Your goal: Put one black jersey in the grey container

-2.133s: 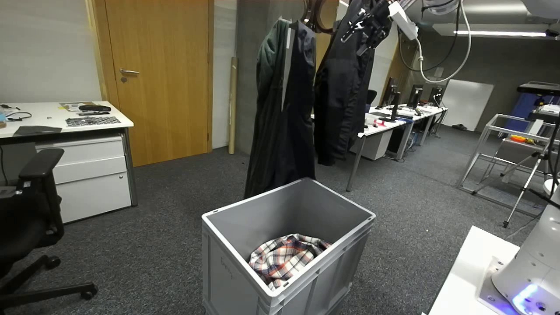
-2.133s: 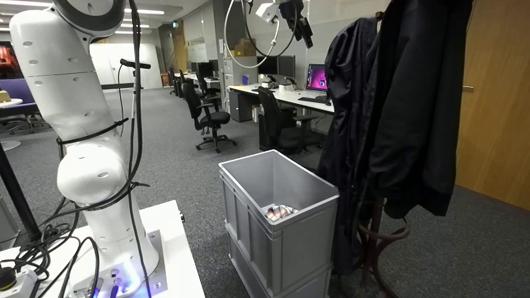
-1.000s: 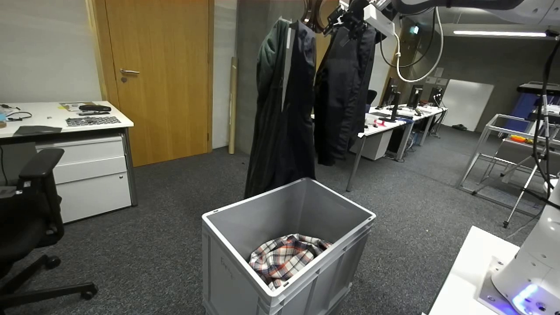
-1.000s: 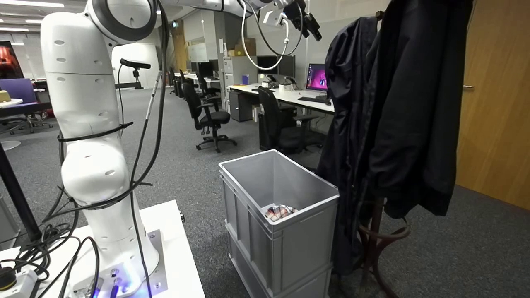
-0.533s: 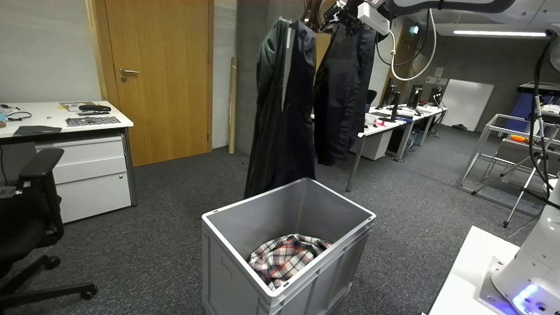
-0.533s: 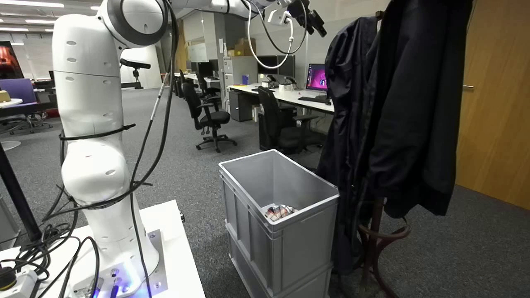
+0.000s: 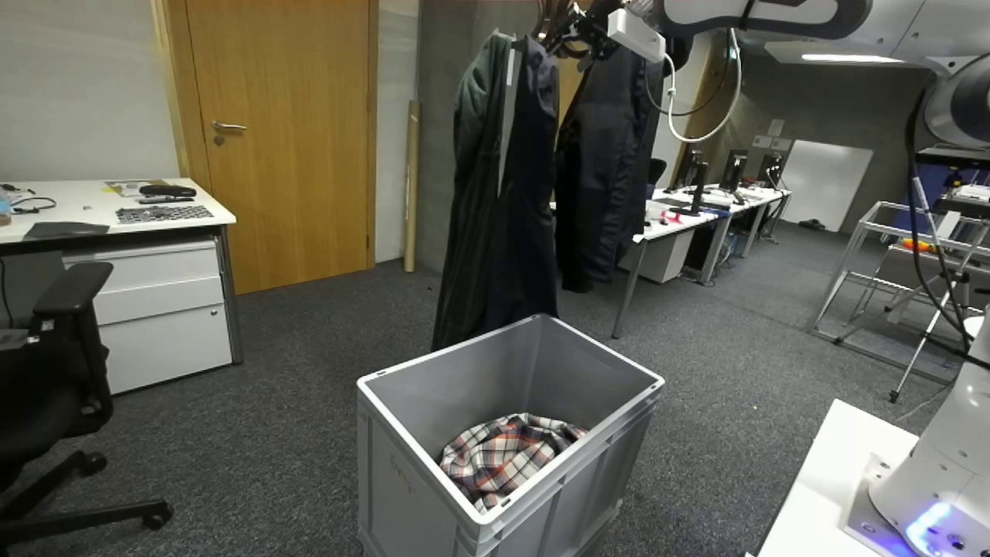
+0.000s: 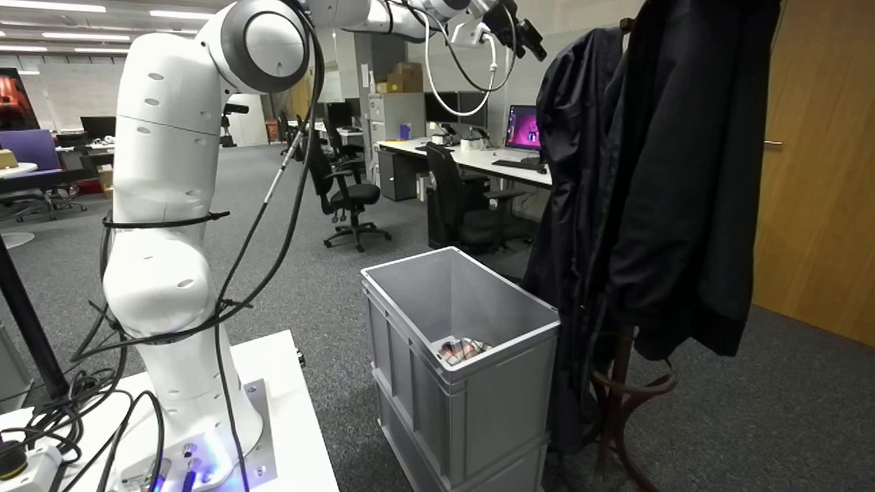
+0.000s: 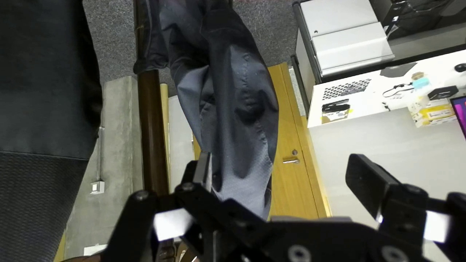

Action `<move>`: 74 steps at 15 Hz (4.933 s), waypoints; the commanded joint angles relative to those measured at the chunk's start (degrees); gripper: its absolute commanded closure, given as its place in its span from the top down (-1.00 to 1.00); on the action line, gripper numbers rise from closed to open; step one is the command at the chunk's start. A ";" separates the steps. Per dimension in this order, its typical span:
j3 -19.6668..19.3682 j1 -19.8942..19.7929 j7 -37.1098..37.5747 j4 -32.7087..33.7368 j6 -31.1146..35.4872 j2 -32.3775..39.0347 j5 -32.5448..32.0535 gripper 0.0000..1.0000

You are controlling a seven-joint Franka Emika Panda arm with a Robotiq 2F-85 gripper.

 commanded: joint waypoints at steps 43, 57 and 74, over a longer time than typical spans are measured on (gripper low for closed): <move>-5.47 2.64 1.01 24.76 4.56 14.53 -4.98 -0.99; -5.56 4.50 0.46 26.10 10.75 13.71 -5.14 -0.99; -4.49 7.31 -6.40 23.18 16.25 13.23 -6.97 -0.99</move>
